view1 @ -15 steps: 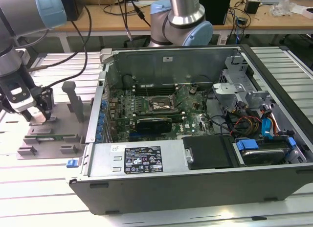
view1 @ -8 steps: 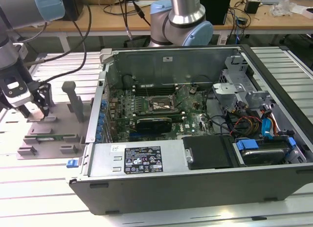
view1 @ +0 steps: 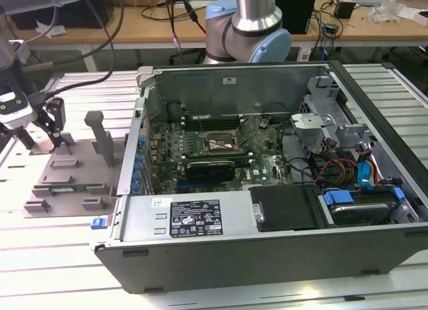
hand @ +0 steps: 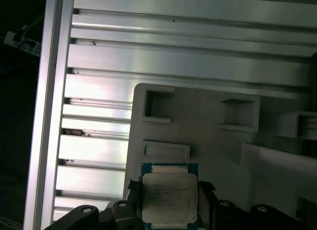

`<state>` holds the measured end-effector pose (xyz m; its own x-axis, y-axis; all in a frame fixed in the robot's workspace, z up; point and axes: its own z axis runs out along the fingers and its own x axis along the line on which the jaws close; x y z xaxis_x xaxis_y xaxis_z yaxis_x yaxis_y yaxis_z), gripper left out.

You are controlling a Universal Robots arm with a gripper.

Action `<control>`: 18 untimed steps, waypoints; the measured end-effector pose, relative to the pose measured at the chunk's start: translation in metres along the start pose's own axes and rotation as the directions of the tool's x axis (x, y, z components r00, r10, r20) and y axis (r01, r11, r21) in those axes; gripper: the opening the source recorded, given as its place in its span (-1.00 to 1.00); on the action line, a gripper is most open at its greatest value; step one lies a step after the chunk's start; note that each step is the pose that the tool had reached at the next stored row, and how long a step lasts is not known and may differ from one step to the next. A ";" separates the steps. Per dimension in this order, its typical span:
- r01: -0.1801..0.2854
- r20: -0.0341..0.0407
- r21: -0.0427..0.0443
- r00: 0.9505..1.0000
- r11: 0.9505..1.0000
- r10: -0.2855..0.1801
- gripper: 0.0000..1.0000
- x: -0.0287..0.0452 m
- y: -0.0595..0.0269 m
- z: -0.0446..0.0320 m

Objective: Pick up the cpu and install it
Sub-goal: 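Pick up the cpu and move it towards the insertion slot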

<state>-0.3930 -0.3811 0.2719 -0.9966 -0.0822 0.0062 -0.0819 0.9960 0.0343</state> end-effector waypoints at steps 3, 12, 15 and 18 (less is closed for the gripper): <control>0.000 0.000 0.000 1.000 1.000 0.000 0.09 -0.0008 0.0008 -0.0107; 0.000 0.000 0.000 1.000 1.000 0.000 0.09 -0.0035 0.0049 -0.0437; 0.000 0.000 0.000 1.000 1.000 0.000 0.09 -0.0044 0.0067 -0.0548; 0.000 0.000 0.000 1.000 1.000 0.000 0.09 -0.0057 0.0093 -0.0697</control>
<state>-0.3874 -0.3737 0.3419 -0.9966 -0.0822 0.0062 -0.0819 0.9960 0.0343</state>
